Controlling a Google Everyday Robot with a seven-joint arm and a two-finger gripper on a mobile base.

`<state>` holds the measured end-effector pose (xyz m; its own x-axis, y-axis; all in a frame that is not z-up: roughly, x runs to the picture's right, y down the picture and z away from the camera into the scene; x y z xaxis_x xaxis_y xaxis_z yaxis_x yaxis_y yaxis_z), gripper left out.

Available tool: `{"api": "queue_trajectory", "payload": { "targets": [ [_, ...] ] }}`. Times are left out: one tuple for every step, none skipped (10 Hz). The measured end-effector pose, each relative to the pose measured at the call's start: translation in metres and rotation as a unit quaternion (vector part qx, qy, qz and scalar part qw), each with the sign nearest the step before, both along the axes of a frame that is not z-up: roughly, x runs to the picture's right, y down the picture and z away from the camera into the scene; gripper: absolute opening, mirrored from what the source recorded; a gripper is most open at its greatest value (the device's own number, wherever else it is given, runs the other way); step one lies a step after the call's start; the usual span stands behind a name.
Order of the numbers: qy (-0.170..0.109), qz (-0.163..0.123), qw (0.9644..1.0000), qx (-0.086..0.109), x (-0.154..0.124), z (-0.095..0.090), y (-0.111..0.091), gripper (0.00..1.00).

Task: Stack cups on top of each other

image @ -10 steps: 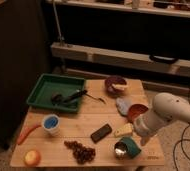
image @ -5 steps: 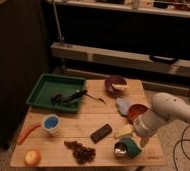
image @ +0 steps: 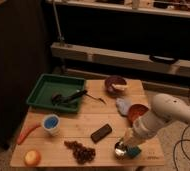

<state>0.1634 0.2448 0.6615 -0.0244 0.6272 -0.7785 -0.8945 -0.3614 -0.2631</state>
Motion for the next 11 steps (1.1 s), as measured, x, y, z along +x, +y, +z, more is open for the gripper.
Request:
{"api": "queue_trajectory", "payload": {
  "targets": [
    [0.000,0.001,1.0000,0.000,0.002,-0.001,0.001,0.34],
    [0.000,0.003,1.0000,-0.001,0.003,0.000,0.002,0.34],
    [0.001,0.005,1.0000,-0.002,0.006,0.000,0.004,0.34],
    [0.004,0.005,1.0000,-0.004,0.009,0.001,0.007,0.34],
    [0.005,0.004,1.0000,-0.004,0.010,0.001,0.009,0.34],
    [0.007,0.003,1.0000,-0.005,0.011,0.003,0.010,0.34],
    [0.007,0.002,1.0000,-0.006,0.010,0.004,0.011,0.34],
    [0.007,0.002,1.0000,-0.006,0.010,0.004,0.011,0.34],
    [0.008,0.002,0.9999,-0.006,0.010,0.004,0.011,0.34],
    [0.007,0.001,1.0000,-0.005,0.011,0.002,0.010,0.36],
    [0.005,0.001,1.0000,-0.005,0.010,0.002,0.011,0.43]
  ]
}}
